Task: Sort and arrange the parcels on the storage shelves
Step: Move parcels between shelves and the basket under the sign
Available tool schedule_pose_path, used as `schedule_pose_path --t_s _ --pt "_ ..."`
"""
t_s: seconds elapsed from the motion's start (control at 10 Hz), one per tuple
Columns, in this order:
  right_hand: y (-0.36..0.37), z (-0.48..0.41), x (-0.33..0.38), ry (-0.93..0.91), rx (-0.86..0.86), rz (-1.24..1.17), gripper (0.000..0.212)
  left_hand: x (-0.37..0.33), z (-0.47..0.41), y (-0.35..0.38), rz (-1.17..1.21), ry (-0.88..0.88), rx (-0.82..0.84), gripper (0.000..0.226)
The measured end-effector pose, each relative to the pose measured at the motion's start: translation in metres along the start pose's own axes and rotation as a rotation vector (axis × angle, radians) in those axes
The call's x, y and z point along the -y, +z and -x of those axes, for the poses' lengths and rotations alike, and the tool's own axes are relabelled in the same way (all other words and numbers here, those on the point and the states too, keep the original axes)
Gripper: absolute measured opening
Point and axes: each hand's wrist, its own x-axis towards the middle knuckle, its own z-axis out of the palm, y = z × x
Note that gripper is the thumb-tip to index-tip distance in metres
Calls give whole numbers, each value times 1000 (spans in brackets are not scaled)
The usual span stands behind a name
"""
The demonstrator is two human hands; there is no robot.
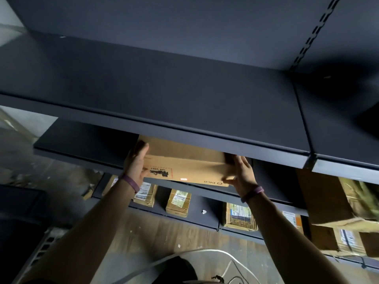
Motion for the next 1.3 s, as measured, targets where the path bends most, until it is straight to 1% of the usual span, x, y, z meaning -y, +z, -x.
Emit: schedule_pose_path --t_s 0.1,0.2,0.3,0.5,0.6,0.7,0.8,0.9,1.0,1.1,1.2,1.3 --pt "-24 30 -11 -35 85 46 41 11 30 -8 11 -29 -20 62" --pt "-44 66 -15 -21 97 65 43 23 70 -13 -1 -57 -9 65" --pt "-74 103 -27 -7 101 51 44 36 117 -13 -13 -46 1 63" --pt "-136 172 -52 19 110 67 41 76 212 -17 -22 -60 -39 58" --pt "-173 200 -69 16 126 64 38 99 253 -26 -55 -52 -82 48" --pt "-201 221 -78 45 151 43 30 109 278 -37 -180 -125 -80 56" --pt "-223 238 -88 12 205 15 35 106 297 -42 -312 -141 -51 66" --pt "-235 247 -90 -55 278 20 43 100 310 -44 -412 -19 0 91" --pt "-240 256 -87 -209 357 115 67 101 317 -48 -554 34 73 93" --pt "-236 259 -77 -317 397 197 86 102 322 -54 -439 93 63 50" --pt "-229 257 -69 -363 456 210 83 98 329 -56 -425 175 84 49" --pt "-226 255 -70 -392 407 196 66 93 333 -59 -425 213 89 57"
